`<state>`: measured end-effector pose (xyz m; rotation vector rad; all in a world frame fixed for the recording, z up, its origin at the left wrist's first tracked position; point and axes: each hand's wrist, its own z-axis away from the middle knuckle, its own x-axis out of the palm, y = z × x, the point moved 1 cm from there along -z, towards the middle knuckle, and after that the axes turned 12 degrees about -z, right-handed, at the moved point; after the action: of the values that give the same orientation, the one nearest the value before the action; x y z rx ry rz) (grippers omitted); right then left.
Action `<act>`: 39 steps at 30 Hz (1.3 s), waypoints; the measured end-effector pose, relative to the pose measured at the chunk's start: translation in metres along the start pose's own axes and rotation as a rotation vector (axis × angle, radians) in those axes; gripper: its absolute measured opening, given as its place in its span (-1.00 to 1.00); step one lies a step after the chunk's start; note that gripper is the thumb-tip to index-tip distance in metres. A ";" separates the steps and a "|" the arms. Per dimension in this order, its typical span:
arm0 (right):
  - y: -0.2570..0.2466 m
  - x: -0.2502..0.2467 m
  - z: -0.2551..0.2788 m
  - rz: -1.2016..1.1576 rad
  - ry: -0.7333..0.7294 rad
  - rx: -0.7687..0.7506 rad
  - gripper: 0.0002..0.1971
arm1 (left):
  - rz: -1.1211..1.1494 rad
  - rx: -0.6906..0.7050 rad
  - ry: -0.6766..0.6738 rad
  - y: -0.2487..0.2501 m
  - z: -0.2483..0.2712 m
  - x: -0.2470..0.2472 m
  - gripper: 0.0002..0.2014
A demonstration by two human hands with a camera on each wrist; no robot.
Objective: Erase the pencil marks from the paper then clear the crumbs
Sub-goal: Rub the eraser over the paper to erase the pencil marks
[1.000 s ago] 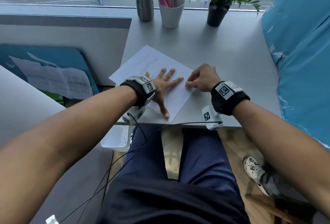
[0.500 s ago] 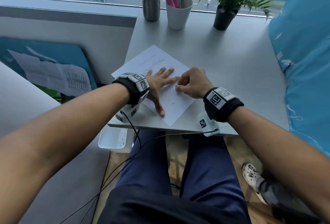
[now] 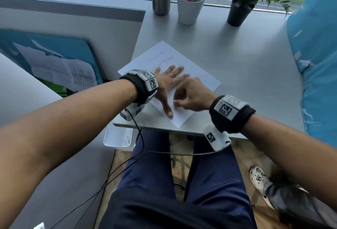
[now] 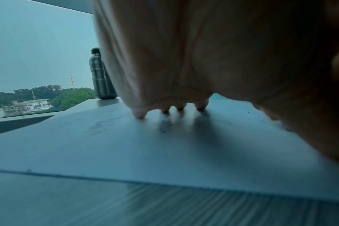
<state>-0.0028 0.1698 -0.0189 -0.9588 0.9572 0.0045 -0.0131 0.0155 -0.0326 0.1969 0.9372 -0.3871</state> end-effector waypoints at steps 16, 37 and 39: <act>0.002 -0.008 -0.007 -0.056 -0.019 0.029 -0.98 | 0.013 0.008 0.002 -0.001 -0.004 0.002 0.61; 0.005 -0.005 0.002 -0.083 0.016 0.065 -0.98 | -0.039 -0.015 -0.027 -0.001 -0.005 -0.001 0.62; 0.015 -0.025 -0.013 -0.087 0.146 0.118 -0.96 | -0.028 -0.015 -0.032 -0.002 -0.005 -0.002 0.63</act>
<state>-0.0330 0.1798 -0.0152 -0.9000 1.0376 -0.1951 -0.0186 0.0157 -0.0338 0.1638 0.9114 -0.4079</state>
